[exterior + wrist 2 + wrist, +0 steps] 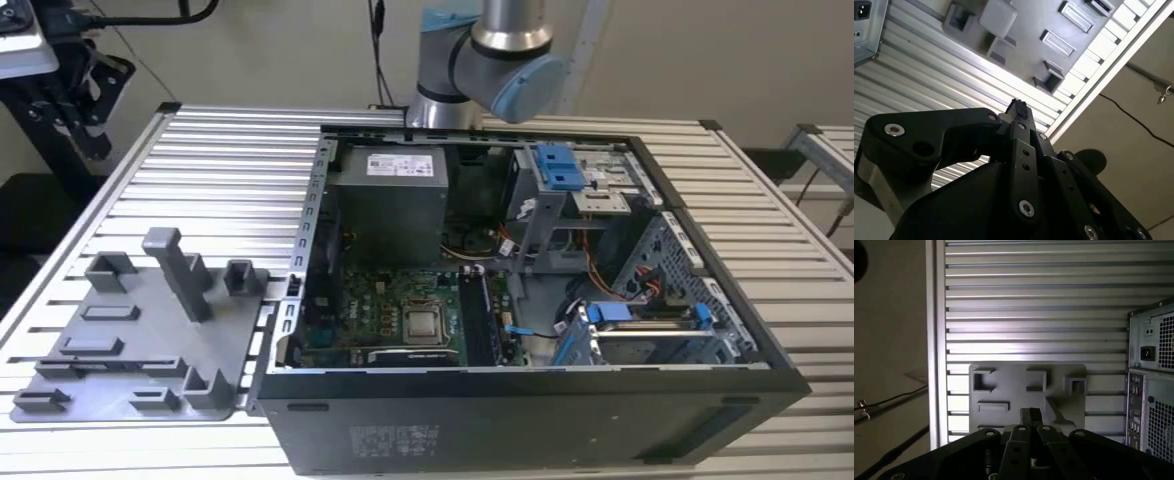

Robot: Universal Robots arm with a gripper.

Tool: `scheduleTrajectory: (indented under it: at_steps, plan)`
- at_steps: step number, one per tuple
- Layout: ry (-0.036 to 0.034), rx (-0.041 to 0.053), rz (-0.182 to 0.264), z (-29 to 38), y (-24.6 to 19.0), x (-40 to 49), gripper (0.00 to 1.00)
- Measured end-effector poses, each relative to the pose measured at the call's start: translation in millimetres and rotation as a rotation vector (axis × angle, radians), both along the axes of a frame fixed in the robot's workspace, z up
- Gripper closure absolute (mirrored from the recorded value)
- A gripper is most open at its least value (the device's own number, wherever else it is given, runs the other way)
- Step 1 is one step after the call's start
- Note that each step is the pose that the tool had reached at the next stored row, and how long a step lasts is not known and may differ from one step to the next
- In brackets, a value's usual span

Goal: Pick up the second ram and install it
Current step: 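Reach for the second ram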

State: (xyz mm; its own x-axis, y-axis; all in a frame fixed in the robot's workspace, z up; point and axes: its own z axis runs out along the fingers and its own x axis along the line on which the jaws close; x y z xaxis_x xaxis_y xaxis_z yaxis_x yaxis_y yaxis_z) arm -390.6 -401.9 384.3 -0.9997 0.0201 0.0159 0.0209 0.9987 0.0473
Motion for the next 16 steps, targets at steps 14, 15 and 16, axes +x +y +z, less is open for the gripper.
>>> scheduleTrajectory:
  at_steps: [14,15,16]
  plan:
    - [-0.0002,0.0001,0.002,-0.3,-1.4,-21.7,0.89]
    - [-0.0002,0.0001,0.001,-0.4,-2.8,-21.7,0.89]
    - [-0.0002,0.0001,0.002,-0.4,-4.7,-21.7,0.89]
